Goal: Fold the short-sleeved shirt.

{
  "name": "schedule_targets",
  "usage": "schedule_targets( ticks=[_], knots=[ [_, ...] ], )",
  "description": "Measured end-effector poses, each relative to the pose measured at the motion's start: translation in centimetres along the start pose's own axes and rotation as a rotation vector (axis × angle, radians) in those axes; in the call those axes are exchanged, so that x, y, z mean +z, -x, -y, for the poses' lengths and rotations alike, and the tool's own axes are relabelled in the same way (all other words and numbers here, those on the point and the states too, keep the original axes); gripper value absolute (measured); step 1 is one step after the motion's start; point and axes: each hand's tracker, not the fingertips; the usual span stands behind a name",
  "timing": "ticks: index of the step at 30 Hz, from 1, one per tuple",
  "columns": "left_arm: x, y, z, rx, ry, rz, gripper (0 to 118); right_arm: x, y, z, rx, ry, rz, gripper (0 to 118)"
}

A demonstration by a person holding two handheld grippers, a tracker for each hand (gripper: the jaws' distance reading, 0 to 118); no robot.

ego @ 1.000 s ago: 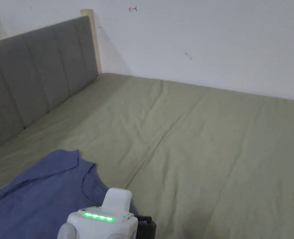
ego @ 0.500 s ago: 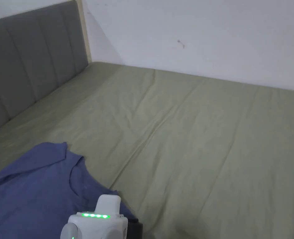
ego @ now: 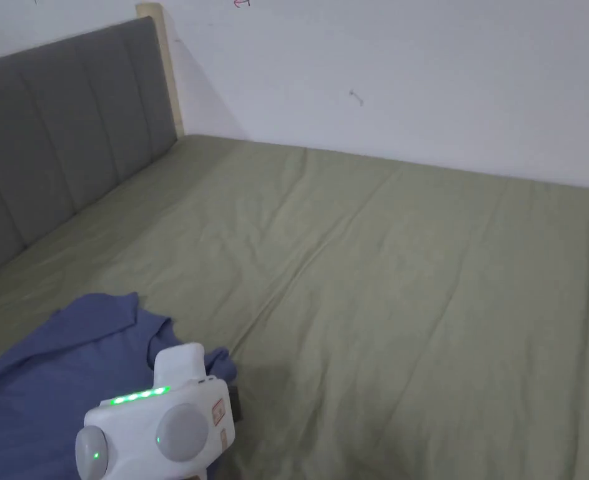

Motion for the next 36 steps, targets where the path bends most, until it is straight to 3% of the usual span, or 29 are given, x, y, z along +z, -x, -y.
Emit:
schedule_targets(
  ticks=[5,11,16,21,27,33,36],
  knots=[
    [4.6,-5.2,-3.8,0.009,-0.123,0.165,3,1.9,-3.3,0.1,-0.045,-0.013,0.053,1],
    [10.3,-18.8,-6.6,-0.100,-0.250,0.514,3,4.8,-8.6,0.6,-0.118,-0.025,0.176,1],
    [15.2,-31.1,-5.0,-0.210,-0.224,0.845,3,7.6,-13.5,0.7,-0.161,-0.028,0.318,1],
    [18.6,-38.8,0.2,-0.323,-0.167,1.057,3,10.7,-18.4,0.6,-0.195,-0.046,0.495,1],
    [15.6,-42.8,10.2,-0.535,0.023,1.016,3,13.9,-23.3,1.0,-0.228,-0.028,0.683,1],
    [6.1,-43.1,22.3,-0.643,0.427,0.757,3,15.2,-25.2,2.2,-0.252,0.006,0.750,1],
    [4.3,-43.4,26.9,-0.816,0.468,0.685,3,14.9,-25.4,2.6,-0.260,0.035,0.744,1]
  ],
)
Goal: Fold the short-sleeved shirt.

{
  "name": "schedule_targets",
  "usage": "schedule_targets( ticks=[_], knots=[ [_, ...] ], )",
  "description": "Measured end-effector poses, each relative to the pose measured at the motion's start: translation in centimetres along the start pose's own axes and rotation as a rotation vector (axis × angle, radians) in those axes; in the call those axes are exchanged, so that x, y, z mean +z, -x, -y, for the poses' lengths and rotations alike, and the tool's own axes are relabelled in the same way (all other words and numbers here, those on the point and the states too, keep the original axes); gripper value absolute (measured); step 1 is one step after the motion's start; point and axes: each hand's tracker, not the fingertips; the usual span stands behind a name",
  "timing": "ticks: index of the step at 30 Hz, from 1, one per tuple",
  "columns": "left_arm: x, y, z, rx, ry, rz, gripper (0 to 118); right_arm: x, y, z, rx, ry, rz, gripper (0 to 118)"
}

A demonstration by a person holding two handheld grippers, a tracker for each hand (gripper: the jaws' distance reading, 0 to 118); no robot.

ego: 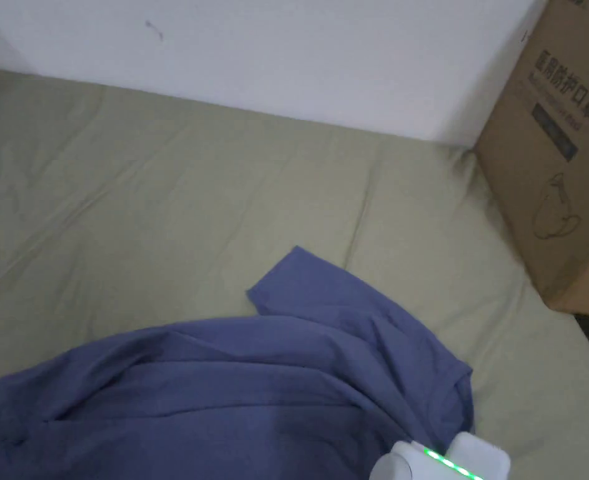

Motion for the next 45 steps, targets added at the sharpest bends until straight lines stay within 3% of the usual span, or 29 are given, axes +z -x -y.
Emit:
schedule_targets(
  ticks=[3,7,8,9,10,11,13,19,21,22,24,26,29,31,35,39,40,41,42,43,44,45],
  knots=[
    [-2.4,-1.0,0.8,-0.099,0.044,-0.063,3,-0.4,0.4,-0.1,0.010,0.016,-0.012,1],
    [-1.0,0.5,-0.7,0.012,0.039,0.020,12,0.1,0.9,-0.9,0.009,0.008,-0.044,1],
    [0.0,1.0,-1.0,0.035,0.018,0.064,33,0.3,1.1,-1.1,0.014,0.003,-0.052,1],
    [1.3,1.7,-1.4,0.061,-0.005,0.107,66,0.6,1.3,-1.3,0.022,-0.004,-0.061,1],
    [2.9,2.2,-1.8,0.094,-0.017,0.170,109,0.9,1.6,-1.3,0.028,-0.013,-0.069,1],
    [5.0,2.7,-2.1,0.115,-0.048,0.199,118,1.3,1.8,-1.4,0.031,-0.025,-0.079,1],
    [10.8,4.3,-2.8,0.181,-0.213,0.199,110,2.0,2.4,-1.4,0.032,-0.038,-0.109,1],
    [28.8,12.5,0.6,0.270,-0.607,0.027,118,4.7,5.3,-0.5,0.046,-0.074,-0.258,1],
    [33.6,15.5,3.3,0.290,-0.631,-0.086,112,5.3,6.6,-0.1,0.079,-0.079,-0.296,1],
    [35.6,16.8,4.4,0.309,-0.613,-0.156,88,5.6,7.2,0.2,0.091,-0.077,-0.315,1],
    [38.7,19.8,7.5,0.407,-0.639,-0.323,0,5.9,8.5,0.7,0.111,-0.065,-0.362,1],
    [40.4,23.1,10.3,0.574,-0.621,-0.410,0,6.1,9.8,1.1,0.131,-0.049,-0.394,1],
    [40.1,28.6,12.9,0.801,-0.482,-0.310,0,6.3,11.8,1.7,0.153,-0.035,-0.429,1],
    [38.2,31.1,13.5,0.885,-0.333,-0.330,0,6.2,13.0,2.0,0.168,-0.020,-0.446,1],
    [31.4,34.5,13.4,0.815,-0.054,-0.482,0,5.8,15.3,2.4,0.213,0.007,-0.462,1],
    [26.6,36.6,13.6,0.914,-0.026,-0.278,0,4.5,17.1,2.4,0.247,0.035,-0.458,1],
    [25.8,37.1,13.5,0.940,-0.035,-0.252,13,4.2,17.5,2.4,0.249,0.042,-0.458,1],
    [25.2,38.2,12.8,0.957,-0.045,-0.262,47,3.8,17.9,2.4,0.251,0.047,-0.457,1],
    [24.4,38.7,12.4,0.962,-0.037,-0.284,98,3.4,18.1,2.3,0.254,0.052,-0.456,1],
    [23.6,39.1,12.2,0.960,-0.033,-0.289,116,3.1,18.4,2.3,0.256,0.056,-0.455,1],
    [23.3,39.1,12.0,0.944,-0.103,-0.318,108,2.7,18.7,2.3,0.258,0.058,-0.454,1],
    [22.6,40.6,11.6,0.931,-0.100,-0.327,107,2.3,18.9,2.3,0.259,0.063,-0.455,1]
  ],
)
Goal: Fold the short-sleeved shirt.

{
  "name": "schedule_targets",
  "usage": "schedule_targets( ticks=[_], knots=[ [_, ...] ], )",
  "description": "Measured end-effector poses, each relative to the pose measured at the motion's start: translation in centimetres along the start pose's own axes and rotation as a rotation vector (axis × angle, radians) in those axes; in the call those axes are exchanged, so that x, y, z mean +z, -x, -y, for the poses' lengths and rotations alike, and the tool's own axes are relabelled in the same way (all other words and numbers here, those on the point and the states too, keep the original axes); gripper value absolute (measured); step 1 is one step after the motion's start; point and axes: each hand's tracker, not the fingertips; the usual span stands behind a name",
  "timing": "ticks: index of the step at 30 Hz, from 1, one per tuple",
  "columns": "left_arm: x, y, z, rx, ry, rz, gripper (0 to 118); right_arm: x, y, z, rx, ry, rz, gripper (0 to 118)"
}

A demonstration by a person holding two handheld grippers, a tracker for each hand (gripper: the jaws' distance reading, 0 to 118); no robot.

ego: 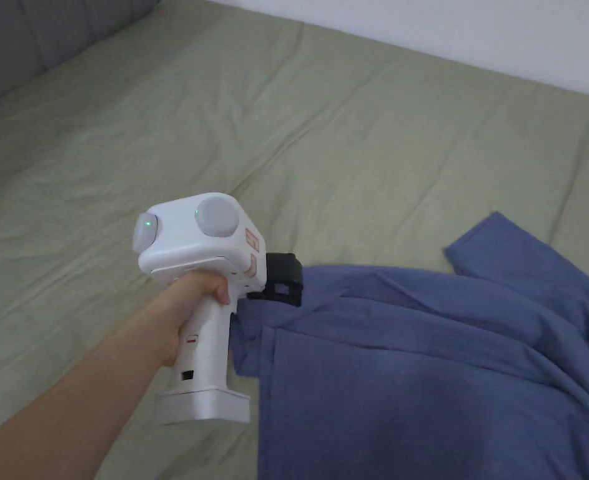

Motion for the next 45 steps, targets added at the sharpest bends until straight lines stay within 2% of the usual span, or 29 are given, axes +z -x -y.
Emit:
schedule_targets(
  ticks=[3,4,7,9,10,11,12,14,15,16,17,18,19,23,25,27,28,30,31,32,34,36,37,41,43,45],
  knots=[
    [-2.7,-0.6,-1.3,-0.041,0.016,-0.071,112,-1.2,0.0,-0.2,0.006,0.018,-0.011,1],
    [-1.2,-1.3,-0.4,-0.057,0.012,-0.077,112,-1.6,0.1,-0.2,0.012,0.023,-0.012,1],
    [-2.9,-1.8,-0.6,-0.082,0.033,-0.115,118,-2.4,0.1,-0.3,0.020,0.025,-0.019,1],
    [-4.1,-1.6,-0.9,-0.085,0.034,-0.110,118,-2.9,0.0,-0.4,0.017,0.022,-0.025,1],
    [-4.4,-2.1,-0.9,-0.096,0.030,-0.161,118,-3.1,-0.1,-0.5,0.016,0.020,-0.026,1],
    [-4.2,-2.5,-0.8,-0.106,0.027,-0.184,113,-3.3,-0.2,-0.7,0.015,0.017,-0.028,1],
    [-4.1,-2.6,-0.6,-0.126,0.014,-0.211,102,-3.6,-0.3,-0.9,0.015,0.014,-0.030,1],
    [-2.8,-3.0,-0.4,-0.159,-0.029,-0.240,68,-4.1,-0.8,-1.3,0.019,0.001,-0.036,1],
    [-2.1,-2.9,-0.5,-0.180,-0.023,-0.206,44,-4.5,-1.1,-1.6,0.023,-0.005,-0.037,1],
    [-0.9,-3.0,0.4,-0.198,-0.028,-0.211,3,-5.1,-1.5,-2.1,0.030,-0.009,-0.034,1],
    [-0.4,-2.8,0.3,-0.206,-0.037,-0.222,3,-5.6,-1.9,-2.5,0.034,-0.014,-0.030,1],
    [0.1,-2.3,0.0,-0.161,-0.048,-0.131,3,-6.4,-2.4,-3.2,0.037,-0.022,-0.023,1],
    [0.1,-2.0,-0.1,-0.110,0.006,-0.129,3,-7.2,-2.9,-3.9,0.038,-0.030,-0.021,1],
    [-1.5,-0.9,-0.7,0.000,0.007,-0.127,3,-11.4,-5.6,-7.9,0.036,-0.023,-0.023,1],
    [-1.6,-1.0,-0.9,0.007,0.006,-0.123,3,-14.2,-7.2,-10.5,0.048,0.007,-0.041,1],
    [-1.3,-1.7,-0.9,-0.058,0.016,-0.133,3,-17.6,-8.9,-13.1,0.068,0.065,-0.075,3],
    [-1.6,-1.6,-1.0,-0.086,0.017,-0.141,3,-19.6,-9.7,-14.5,0.071,0.096,-0.070,24],
    [-1.6,-2.0,-1.0,-0.096,0.016,-0.148,3,-24.3,-11.0,-17.0,0.119,0.231,-0.081,100],
    [-1.6,-2.1,-0.9,-0.098,0.017,-0.149,3,-26.7,-11.5,-17.9,0.133,0.304,-0.107,117],
    [-1.8,-2.0,-0.7,-0.106,0.014,-0.152,3,-28.2,-12.0,-18.9,0.119,0.360,-0.148,116],
    [-1.8,-2.3,-0.5,-0.128,0.005,-0.160,3,-31.4,-12.2,-20.0,0.128,0.414,-0.116,116],
    [-1.9,-2.2,-0.5,-0.153,0.004,-0.162,3,-33.8,-12.2,-21.0,0.144,0.386,-0.073,116],
    [-2.0,-2.2,-0.6,-0.158,0.006,-0.161,3,-34.4,-11.3,-20.6,0.151,0.390,-0.068,116],
    [-2.1,-1.8,-0.8,-0.145,0.015,-0.140,3,-39.4,-12.1,-20.4,0.147,0.473,-0.040,116],
    [-2.1,-1.9,-0.8,-0.149,0.011,-0.135,3,-41.3,-12.6,-19.9,0.120,0.479,-0.013,116],
    [-2.3,-1.8,-0.7,-0.168,0.008,-0.138,3,-43.6,-14.0,-19.0,0.046,0.495,0.010,116]
  ],
)
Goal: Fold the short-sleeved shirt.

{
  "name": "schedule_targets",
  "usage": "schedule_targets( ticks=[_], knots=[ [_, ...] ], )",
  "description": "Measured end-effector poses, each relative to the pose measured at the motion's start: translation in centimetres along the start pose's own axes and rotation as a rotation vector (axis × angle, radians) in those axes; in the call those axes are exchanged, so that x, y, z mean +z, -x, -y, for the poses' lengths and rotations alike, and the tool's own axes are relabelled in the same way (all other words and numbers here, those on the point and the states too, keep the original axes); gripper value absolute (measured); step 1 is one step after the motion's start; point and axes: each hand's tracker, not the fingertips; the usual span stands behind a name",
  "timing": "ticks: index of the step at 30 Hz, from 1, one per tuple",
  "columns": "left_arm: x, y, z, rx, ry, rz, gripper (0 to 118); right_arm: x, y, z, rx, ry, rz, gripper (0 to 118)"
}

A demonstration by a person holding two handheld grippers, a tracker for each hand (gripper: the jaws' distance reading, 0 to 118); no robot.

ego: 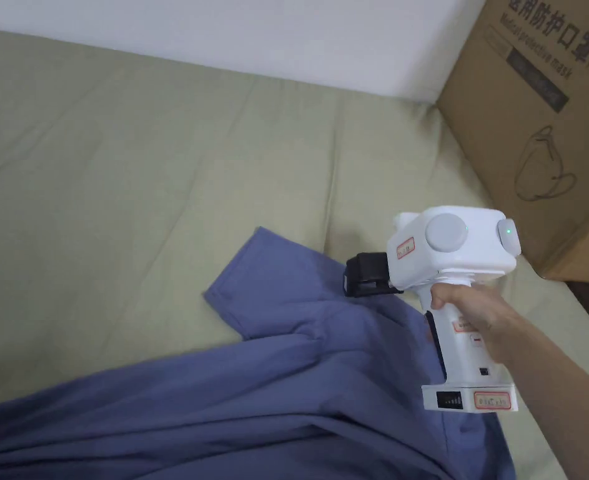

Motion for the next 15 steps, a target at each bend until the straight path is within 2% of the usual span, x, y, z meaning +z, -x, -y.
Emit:
schedule_targets(
  ticks=[2,4,6,10,12,14,15],
  knots=[
    [0.0,-0.1,-0.2,-0.006,0.000,-0.004,3,-1.2,-0.4,0.6,-0.034,-0.010,-0.021,118],
    [-0.2,-0.1,0.0,-0.003,0.000,-0.003,3,-0.6,1.1,2.5,0.042,-0.129,0.056,118],
    [-0.1,0.0,0.0,0.002,-0.010,0.001,3,-0.3,1.3,3.6,0.006,-0.164,0.062,118],
    [-0.1,0.3,0.3,0.017,-0.031,0.012,3,0.2,1.5,2.1,-0.045,0.027,0.058,118],
    [-0.1,0.4,0.4,0.023,-0.032,0.015,3,1.0,2.3,1.7,-0.027,0.045,0.086,115],
    [-0.1,0.4,0.3,0.020,-0.032,0.014,3,2.3,3.1,2.6,0.001,-0.019,0.090,96],
    [-0.1,0.5,0.4,0.019,-0.032,0.014,3,3.0,3.5,3.0,0.001,-0.060,0.100,81]
  ],
)
